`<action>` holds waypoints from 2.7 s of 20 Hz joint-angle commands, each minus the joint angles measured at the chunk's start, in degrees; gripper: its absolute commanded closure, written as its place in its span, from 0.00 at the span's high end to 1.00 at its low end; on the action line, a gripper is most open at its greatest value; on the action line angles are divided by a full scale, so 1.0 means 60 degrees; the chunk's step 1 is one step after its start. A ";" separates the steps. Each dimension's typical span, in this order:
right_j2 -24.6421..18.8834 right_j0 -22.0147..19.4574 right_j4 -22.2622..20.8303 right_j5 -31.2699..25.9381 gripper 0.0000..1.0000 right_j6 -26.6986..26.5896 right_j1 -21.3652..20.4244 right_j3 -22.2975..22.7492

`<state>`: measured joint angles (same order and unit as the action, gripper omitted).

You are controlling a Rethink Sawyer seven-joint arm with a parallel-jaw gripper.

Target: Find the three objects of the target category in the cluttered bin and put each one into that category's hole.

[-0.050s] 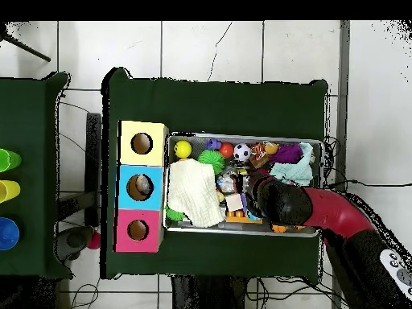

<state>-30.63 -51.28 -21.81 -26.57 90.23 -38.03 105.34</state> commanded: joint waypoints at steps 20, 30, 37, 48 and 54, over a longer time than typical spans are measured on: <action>-0.0456 -0.0249 -0.0571 -0.0983 1.00 -0.0248 0.2692 -0.1187; -0.0169 0.0030 -0.1383 -0.0396 1.00 -0.0560 0.2234 -0.1289; 0.0058 0.0322 -0.1557 -0.0537 1.00 -0.0449 0.1619 -0.1445; 0.0069 0.0655 -0.1273 -0.1415 1.00 -0.0634 0.0550 -0.1468; -0.0030 0.0560 -0.1295 -0.0942 1.00 -0.0529 0.0710 -0.1359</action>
<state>-30.40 -47.47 -28.16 -28.49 90.23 -34.18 100.59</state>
